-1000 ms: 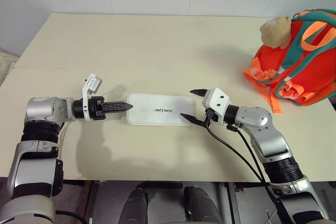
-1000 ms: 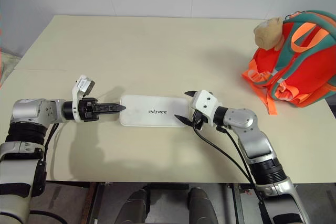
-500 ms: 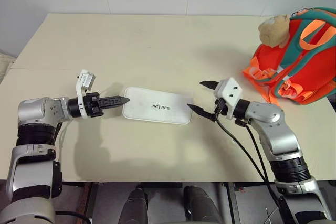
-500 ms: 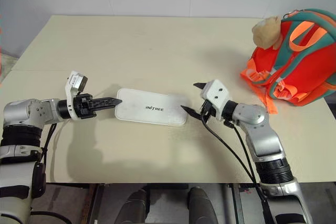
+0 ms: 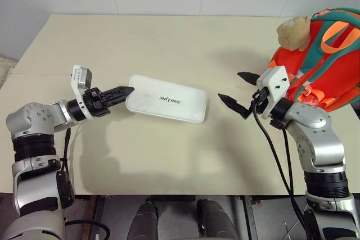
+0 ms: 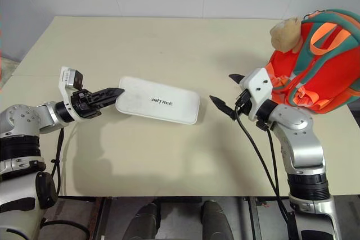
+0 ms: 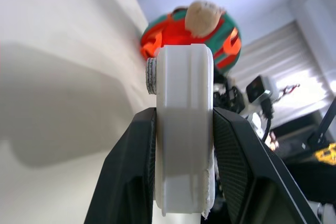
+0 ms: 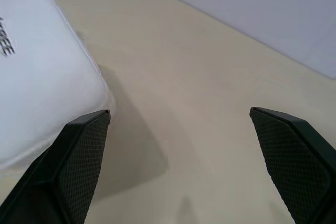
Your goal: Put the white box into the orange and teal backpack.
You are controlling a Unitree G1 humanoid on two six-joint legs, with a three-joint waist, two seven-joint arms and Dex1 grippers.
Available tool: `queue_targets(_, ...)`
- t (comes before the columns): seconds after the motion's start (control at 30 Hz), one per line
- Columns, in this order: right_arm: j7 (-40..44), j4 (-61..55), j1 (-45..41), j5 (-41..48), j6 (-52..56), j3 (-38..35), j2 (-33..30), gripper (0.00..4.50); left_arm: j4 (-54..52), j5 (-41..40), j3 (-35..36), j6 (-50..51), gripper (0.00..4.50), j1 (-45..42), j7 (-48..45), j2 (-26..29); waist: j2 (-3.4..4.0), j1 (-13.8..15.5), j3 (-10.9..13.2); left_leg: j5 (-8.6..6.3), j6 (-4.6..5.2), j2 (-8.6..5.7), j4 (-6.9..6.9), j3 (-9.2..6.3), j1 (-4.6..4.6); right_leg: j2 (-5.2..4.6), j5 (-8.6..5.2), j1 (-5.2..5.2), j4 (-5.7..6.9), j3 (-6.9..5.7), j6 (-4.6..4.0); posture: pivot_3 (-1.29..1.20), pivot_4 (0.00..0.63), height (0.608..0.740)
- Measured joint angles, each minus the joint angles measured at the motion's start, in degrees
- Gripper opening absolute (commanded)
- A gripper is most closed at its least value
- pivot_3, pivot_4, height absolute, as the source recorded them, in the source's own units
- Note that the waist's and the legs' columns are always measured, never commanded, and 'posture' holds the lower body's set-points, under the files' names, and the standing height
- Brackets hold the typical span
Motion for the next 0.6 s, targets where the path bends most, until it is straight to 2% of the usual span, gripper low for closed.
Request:
queue_targets(0.23, -7.79, -1.12, 3.39, 1.08, 2.97, -7.94, -0.03, 4.5, -5.32, -5.5, 7.87, 3.39, 1.28, 2.87, 7.8, -2.64, 0.0, 0.12, 0.0, 0.0, 0.0, 0.0, -0.02, 0.0, -0.01, -0.01, 0.0, 0.0, -0.02, 0.0, 0.0, 0.0, 0.15, 0.74)
queue_targets(0.47, -9.84, -3.56, 6.37, 5.35, 5.66, -14.16, -0.27, 4.5, -9.89, -10.18, 12.69, 5.89, 1.28, 5.05, 13.98, -4.56, 0.0, 0.01, 0.0, 0.0, -0.01, 0.0, 0.0, 0.02, 0.03, -0.01, 0.01, 0.04, -0.03, 0.03, 0.0, 0.0, 0.15, 0.74)
queue_targets(0.6, -10.84, 1.15, 5.92, 6.58, 5.62, -20.36, -3.88, 4.5, -10.62, -12.8, 14.83, 7.07, 1.28, 5.96, 16.96, -5.38, 0.0, 0.12, 0.0, 0.0, -0.01, -0.01, 0.0, 0.02, 0.05, -0.02, 0.0, 0.07, -0.07, 0.03, -0.01, 0.0, 0.15, 0.74)
